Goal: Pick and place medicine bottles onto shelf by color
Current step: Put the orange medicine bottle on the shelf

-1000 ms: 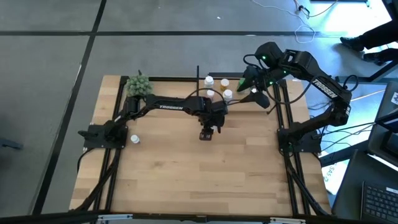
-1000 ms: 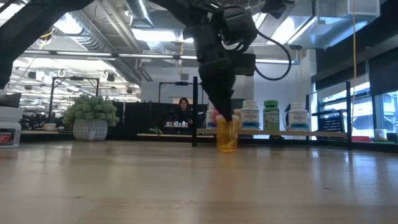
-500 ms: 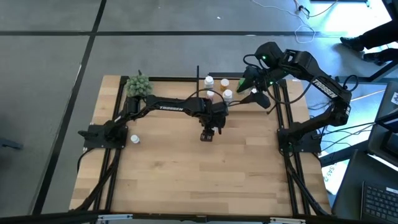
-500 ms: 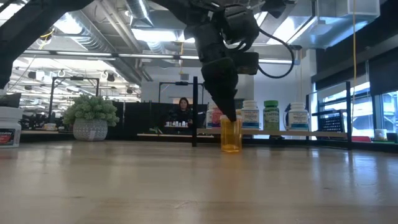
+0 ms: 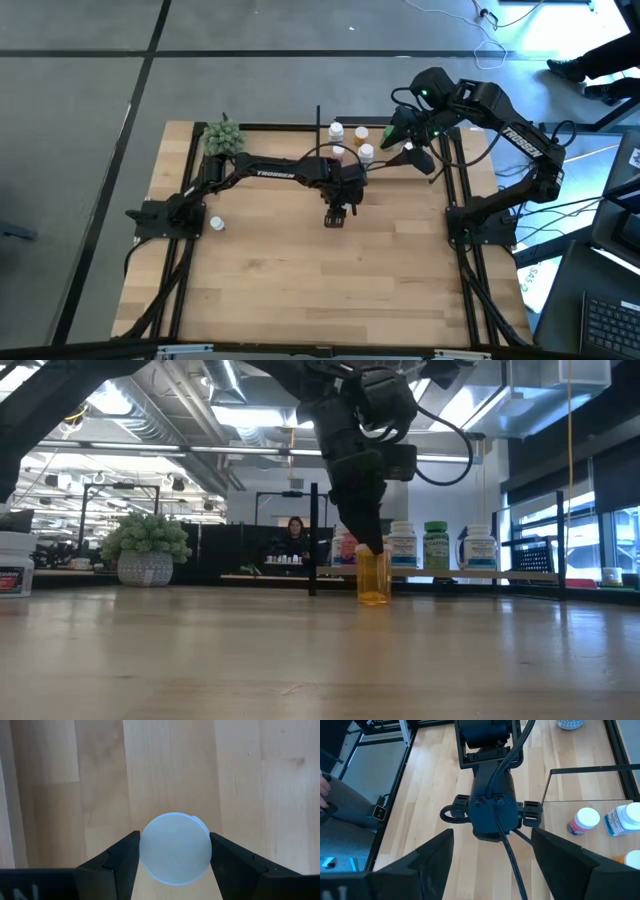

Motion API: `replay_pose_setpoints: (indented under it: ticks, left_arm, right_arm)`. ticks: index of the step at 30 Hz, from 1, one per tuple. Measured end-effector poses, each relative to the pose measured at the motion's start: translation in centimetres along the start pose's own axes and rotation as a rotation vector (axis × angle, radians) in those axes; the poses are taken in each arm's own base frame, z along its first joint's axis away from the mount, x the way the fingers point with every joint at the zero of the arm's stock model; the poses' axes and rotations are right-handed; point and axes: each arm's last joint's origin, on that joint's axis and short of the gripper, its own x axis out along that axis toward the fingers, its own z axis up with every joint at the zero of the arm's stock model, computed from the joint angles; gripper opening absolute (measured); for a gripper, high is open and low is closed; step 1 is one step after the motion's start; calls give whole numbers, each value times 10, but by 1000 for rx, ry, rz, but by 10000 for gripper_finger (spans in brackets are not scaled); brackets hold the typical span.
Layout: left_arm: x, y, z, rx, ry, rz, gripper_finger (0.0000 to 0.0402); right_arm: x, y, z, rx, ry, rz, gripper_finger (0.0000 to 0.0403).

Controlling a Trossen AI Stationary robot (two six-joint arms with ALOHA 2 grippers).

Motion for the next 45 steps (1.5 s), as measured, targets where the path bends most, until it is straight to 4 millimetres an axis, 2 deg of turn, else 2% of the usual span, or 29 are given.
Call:
replay_pose_setpoints:
  ticks: [7, 18, 26, 34, 40, 45]
  left_arm:
    - [0, -2, 0, 14, 3, 15, 219]
    - [1, -8, 2, 22, 6, 79, 293]
    - [-20, -8, 7, 19, -35, 109, 302]
    - [-55, -7, 8, 9, -57, 150, 303]
    - [-104, 0, 2, -33, -80, 183, 303]
    - [-134, 1, -10, -47, -77, 200, 303]
  right_arm:
    - [0, 0, 0, 0, 0, 0, 269]
    - [0, 0, 0, 0, 0, 0, 269]
    - [0, 0, 0, 0, -1, 0, 269]
    - [0, 0, 1, -4, -5, -3, 269]
    - [0, 0, 1, -7, -7, -9, 269]
    - [0, -1, 2, -12, -13, -21, 269]
